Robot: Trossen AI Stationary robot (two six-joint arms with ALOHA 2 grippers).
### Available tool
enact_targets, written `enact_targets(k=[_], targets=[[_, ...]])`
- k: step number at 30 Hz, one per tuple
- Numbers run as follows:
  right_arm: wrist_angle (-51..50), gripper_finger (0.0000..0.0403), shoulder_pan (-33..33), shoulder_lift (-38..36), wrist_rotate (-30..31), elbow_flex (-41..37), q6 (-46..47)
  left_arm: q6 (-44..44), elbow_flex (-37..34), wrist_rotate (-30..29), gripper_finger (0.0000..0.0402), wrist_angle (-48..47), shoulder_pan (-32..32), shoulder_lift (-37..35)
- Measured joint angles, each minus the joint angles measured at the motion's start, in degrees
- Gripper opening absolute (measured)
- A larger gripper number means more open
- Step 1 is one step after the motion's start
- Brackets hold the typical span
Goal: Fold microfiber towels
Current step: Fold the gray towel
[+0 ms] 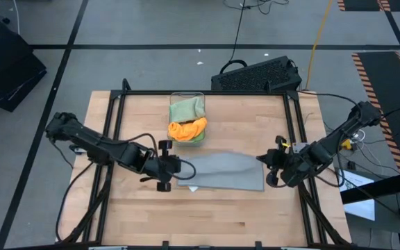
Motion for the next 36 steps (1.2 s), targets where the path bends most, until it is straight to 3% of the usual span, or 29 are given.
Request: enact_targets(k=[4, 9, 12, 17, 20, 23, 32, 36], targets=[[1.2, 0.0000, -0.3, 0.0, -1.0, -2.8, -0.2, 2.8, -1.5, -1.5, 0.0016, -0.7, -0.2, 0.0], [0.1, 0.0000, -1.7, -1.1, 7.9, -2.8, -0.3, 13.9, -1.5, -5.3, 0.0006, 7.0, 1.0, -0.7], [0.1, 0.0000, -2.7, -2.0, 6.5, -2.8, -0.5, 17.4, -1.3, -8.0, 0.0015, 9.6, 1.9, -1.6], [-1.8, 0.0000, -4.1, -2.8, 6.2, -4.2, 1.3, 15.7, -1.5, -16.0, 0.0006, 5.5, 5.9, -1.7], [-1.9, 0.0000, -7.3, -3.4, 12.3, -4.7, 1.2, 15.6, -1.4, -15.8, 0.0007, 7.6, 9.2, -1.8], [-1.9, 0.0000, -11.4, -3.5, 13.9, -5.5, -0.9, 17.1, -1.4, -15.1, 0.0016, 9.2, 11.4, -1.7], [1.8, 0.0000, -17.3, -3.5, 5.0, -10.9, -3.0, 14.5, -1.4, -11.4, 0.0012, 8.1, 13.8, -1.5], [3.1, 0.0000, -17.4, -3.5, 6.7, -12.4, -4.2, 16.5, -1.5, -12.1, 0.0013, 8.2, 13.9, -1.0]])
